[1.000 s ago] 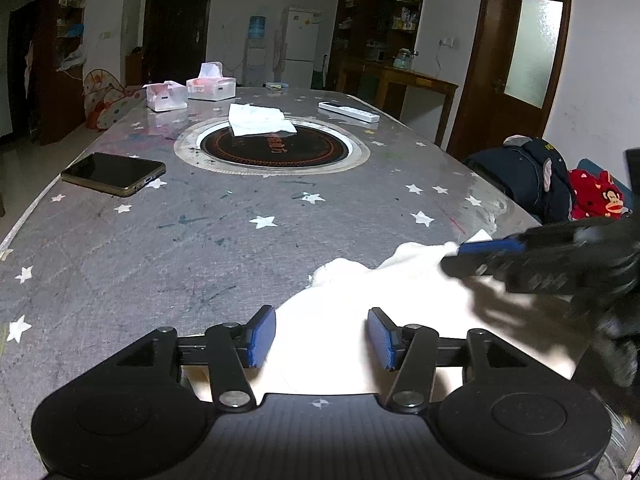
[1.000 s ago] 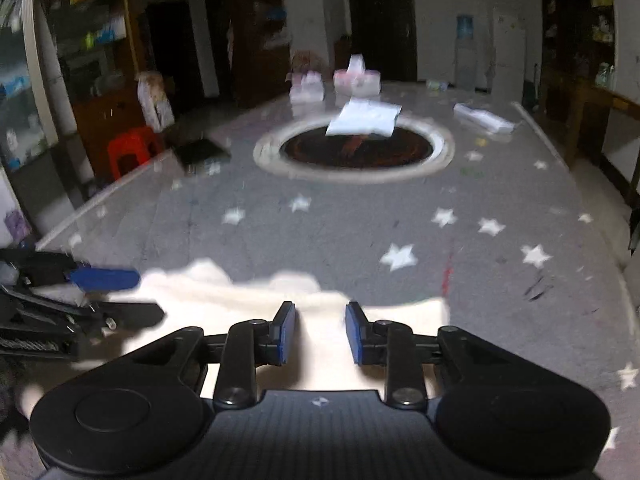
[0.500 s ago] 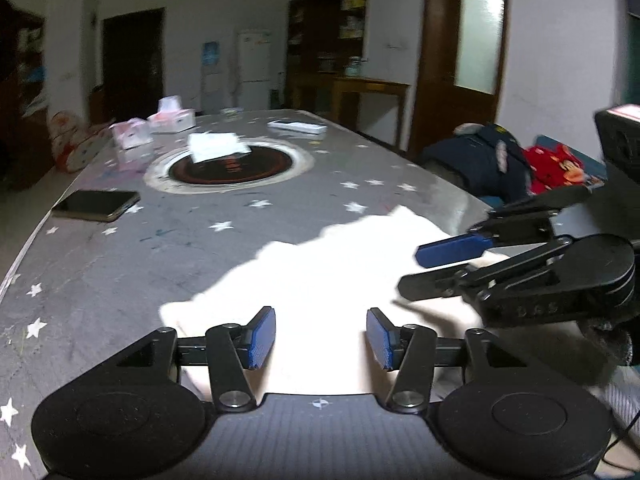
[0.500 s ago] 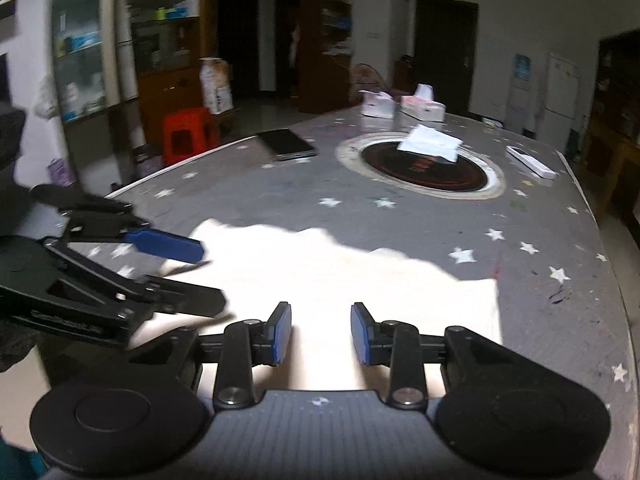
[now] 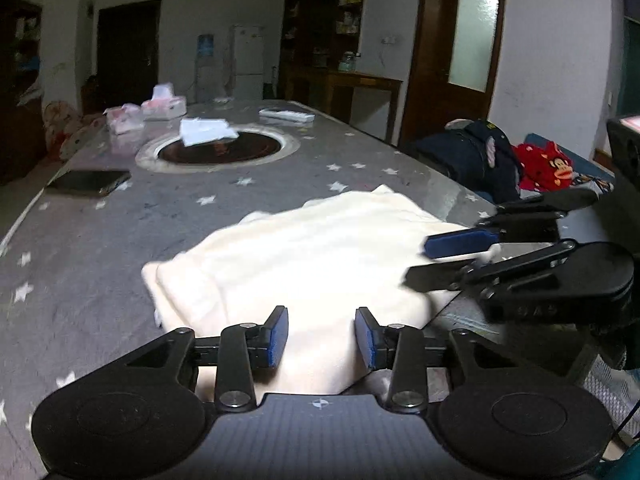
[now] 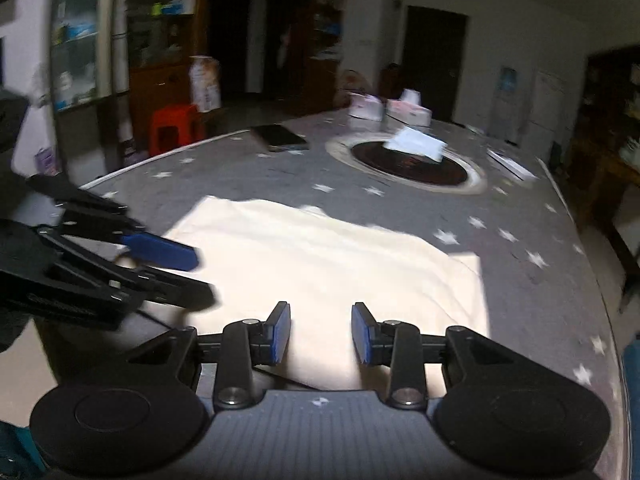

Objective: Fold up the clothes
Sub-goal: 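Smooth the folded shirt edges with both open grippers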

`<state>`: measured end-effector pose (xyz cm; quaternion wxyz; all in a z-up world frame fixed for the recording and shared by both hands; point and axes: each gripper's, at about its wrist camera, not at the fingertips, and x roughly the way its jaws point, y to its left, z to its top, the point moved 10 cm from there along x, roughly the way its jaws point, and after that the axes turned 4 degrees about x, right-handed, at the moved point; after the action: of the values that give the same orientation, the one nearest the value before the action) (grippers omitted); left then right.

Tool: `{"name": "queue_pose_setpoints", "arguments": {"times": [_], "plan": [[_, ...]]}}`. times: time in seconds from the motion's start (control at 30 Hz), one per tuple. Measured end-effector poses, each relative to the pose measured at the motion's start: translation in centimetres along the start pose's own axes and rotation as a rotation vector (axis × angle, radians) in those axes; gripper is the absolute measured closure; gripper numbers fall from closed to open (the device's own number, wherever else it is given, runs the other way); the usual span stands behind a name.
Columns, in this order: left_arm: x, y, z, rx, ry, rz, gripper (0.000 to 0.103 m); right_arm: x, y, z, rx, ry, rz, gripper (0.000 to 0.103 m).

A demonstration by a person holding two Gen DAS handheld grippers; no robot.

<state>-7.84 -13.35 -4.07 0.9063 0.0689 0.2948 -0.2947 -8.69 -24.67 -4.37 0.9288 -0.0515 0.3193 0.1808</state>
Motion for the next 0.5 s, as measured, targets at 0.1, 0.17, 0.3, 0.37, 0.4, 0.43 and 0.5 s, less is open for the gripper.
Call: {"name": "queue_pose_setpoints", "arguments": {"times": [0.1,0.17,0.3,0.37,0.4,0.43,0.5], "plan": [[-0.2,0.3,-0.1,-0.034,0.0,-0.004,0.061,0.0,-1.3,-0.6,0.055,0.005,-0.005,0.069],[-0.6,0.5,0.1,-0.047,-0.003,0.003,0.059,-0.3,-1.4,-0.3,0.056,-0.001,-0.004,0.067],[-1.0,1.6,0.1,-0.078,-0.007,0.031,0.057,-0.8,-2.0,0.3,0.076,-0.03,-0.01,0.06],[-0.7,2.2,-0.4,-0.117,0.007,0.028,0.057,0.0,-2.3,-0.6,0.098,0.002,-0.006,0.059],[-0.7,2.4,-0.4,-0.13,0.005,0.022,0.057,0.2,-2.4,-0.8,0.105,-0.002,-0.001,0.059],[-0.8,2.6,-0.4,-0.142,0.004,0.017,0.056,0.1,-2.4,-0.8,0.11,-0.007,0.001,0.059],[-1.0,2.6,-0.2,-0.142,0.003,0.02,0.056,-0.2,-2.5,-0.4,0.118,-0.016,-0.002,0.054]]}}
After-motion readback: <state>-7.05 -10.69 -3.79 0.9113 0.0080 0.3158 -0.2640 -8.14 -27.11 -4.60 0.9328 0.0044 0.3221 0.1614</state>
